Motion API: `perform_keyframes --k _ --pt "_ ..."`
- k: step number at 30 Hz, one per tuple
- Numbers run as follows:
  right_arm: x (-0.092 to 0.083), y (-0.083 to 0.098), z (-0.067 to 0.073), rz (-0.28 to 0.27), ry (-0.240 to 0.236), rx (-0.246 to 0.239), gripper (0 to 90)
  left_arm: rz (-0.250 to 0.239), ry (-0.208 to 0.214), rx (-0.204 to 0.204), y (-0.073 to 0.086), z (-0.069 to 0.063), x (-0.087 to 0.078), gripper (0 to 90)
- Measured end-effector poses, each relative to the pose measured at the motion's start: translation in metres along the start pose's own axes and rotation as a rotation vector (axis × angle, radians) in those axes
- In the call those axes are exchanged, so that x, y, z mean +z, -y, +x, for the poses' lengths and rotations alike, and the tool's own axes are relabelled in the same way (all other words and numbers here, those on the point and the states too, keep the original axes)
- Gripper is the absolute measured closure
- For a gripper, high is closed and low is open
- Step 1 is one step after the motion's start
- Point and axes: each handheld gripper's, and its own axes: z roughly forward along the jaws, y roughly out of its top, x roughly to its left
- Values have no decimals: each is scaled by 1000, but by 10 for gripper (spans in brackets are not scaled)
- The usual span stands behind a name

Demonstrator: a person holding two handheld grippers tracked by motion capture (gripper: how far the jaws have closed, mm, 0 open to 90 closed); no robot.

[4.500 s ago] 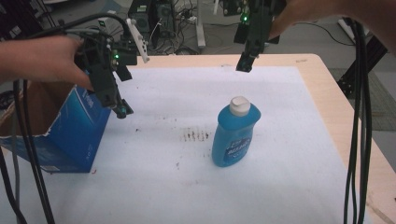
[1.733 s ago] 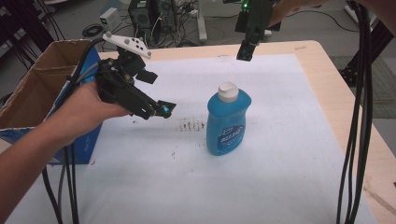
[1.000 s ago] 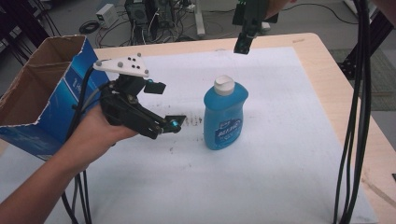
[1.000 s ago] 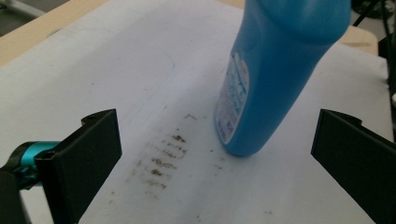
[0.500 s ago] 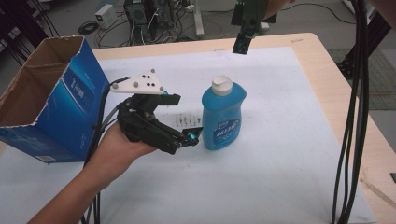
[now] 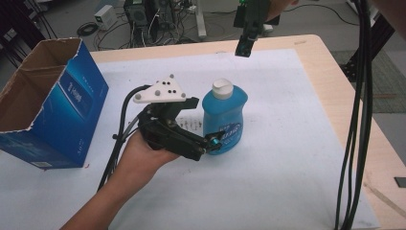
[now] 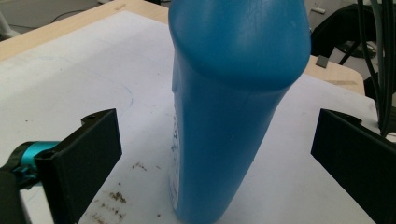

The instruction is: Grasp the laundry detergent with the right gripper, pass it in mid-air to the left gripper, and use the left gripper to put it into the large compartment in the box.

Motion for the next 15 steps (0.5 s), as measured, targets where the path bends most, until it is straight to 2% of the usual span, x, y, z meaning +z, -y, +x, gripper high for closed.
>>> perform_keyframes --k 4,8,15 --pt "0 1 -1 -4 3 -4 25 -12 -1 0 1 0 4 16" --pt "0 2 0 -5 1 2 25 -2 0 17 2 -1 11 17" --pt "0 3 -2 -8 2 -6 25 -26 7 16 5 1 22 17"
